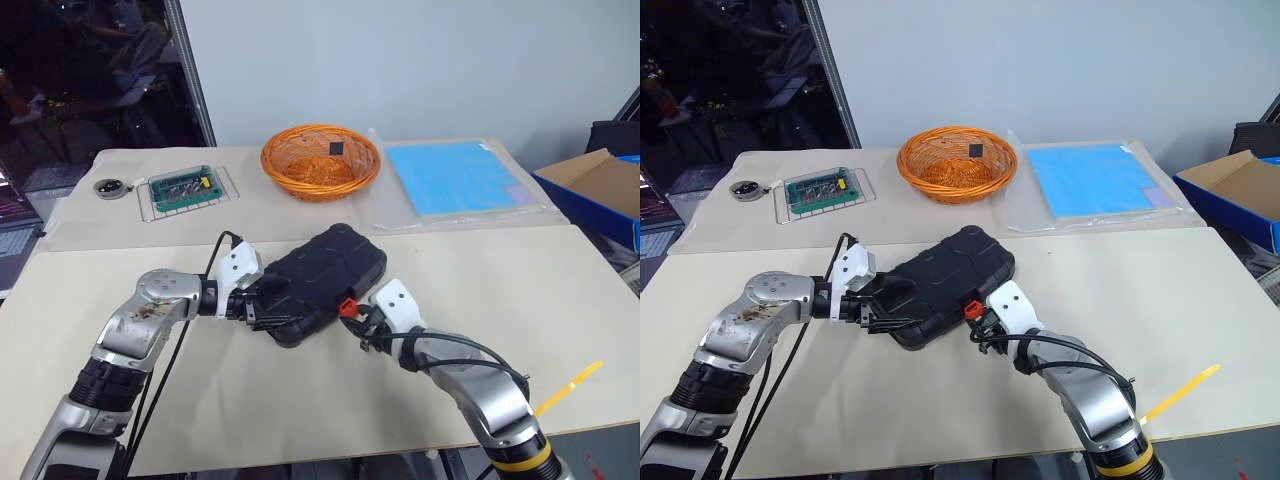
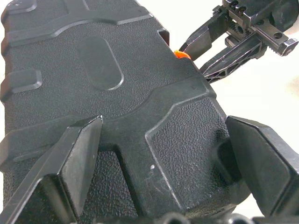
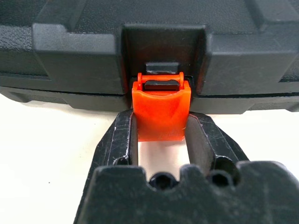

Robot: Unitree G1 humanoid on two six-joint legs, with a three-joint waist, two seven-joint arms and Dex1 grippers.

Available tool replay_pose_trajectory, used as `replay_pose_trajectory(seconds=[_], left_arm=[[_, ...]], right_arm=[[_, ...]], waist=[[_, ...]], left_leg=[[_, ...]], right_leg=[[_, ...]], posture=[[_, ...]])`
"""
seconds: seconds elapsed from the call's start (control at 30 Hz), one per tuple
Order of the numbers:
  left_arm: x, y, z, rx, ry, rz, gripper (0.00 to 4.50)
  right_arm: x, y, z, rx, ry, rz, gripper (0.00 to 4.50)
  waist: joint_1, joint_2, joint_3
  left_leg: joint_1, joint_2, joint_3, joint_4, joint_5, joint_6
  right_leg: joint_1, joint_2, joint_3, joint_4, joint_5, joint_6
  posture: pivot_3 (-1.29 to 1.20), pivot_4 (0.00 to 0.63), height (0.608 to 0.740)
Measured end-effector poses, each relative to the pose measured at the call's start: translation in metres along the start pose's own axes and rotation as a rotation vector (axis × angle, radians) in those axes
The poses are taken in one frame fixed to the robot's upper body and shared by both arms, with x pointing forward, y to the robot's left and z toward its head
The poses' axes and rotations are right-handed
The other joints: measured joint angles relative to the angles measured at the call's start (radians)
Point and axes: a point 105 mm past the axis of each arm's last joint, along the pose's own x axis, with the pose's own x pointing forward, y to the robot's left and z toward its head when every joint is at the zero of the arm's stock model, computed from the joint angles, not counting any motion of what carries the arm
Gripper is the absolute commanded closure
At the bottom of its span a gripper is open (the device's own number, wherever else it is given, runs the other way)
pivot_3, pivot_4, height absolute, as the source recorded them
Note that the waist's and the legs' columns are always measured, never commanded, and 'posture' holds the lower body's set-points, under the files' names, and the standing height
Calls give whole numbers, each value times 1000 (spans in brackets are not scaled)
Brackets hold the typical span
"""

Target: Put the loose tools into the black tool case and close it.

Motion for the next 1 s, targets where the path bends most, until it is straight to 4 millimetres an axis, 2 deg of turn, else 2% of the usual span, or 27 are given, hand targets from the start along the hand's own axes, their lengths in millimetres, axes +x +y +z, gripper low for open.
replay_pose_trajectory(seconds=[0.5, 0.83, 0.9, 0.97, 1.0], left_arm=[[1, -1, -1, 17, 4, -4, 0], [1, -2, -1, 18, 3, 1, 0], [1, -2, -1, 16, 3, 3, 0], [1, -1, -2, 15, 4, 5, 0], [1, -1, -2, 15, 4, 5, 0]], right_arm=[[-7, 1, 8, -11, -22, -4, 3321], [-3, 0, 16, -1, -11, 4, 3321], [-2, 0, 16, 4, -10, 15, 2303], [-2, 1, 17, 7, -15, 27, 1765], [-3, 3, 18, 7, -20, 35, 1765]], waist=[[0, 0, 0], [-1, 0, 0], [-1, 0, 0], [-3, 0, 0], [-3, 0, 0]], left_leg=[[-1, 0, 0, 0, 0, 0], [-1, 0, 0, 0, 0, 0], [0, 0, 0, 0, 0, 0], [0, 1, 0, 0, 0, 0], [1, 1, 0, 0, 0, 0]], right_leg=[[-1, 0, 0, 0, 0, 0], [-1, 0, 0, 0, 0, 0], [0, 0, 0, 0, 0, 0], [0, 1, 0, 0, 0, 0], [0, 2, 0, 0, 0, 0]], posture=[[0, 150, 740], [0, 150, 740], [0, 150, 740], [0, 150, 740], [0, 150, 740]])
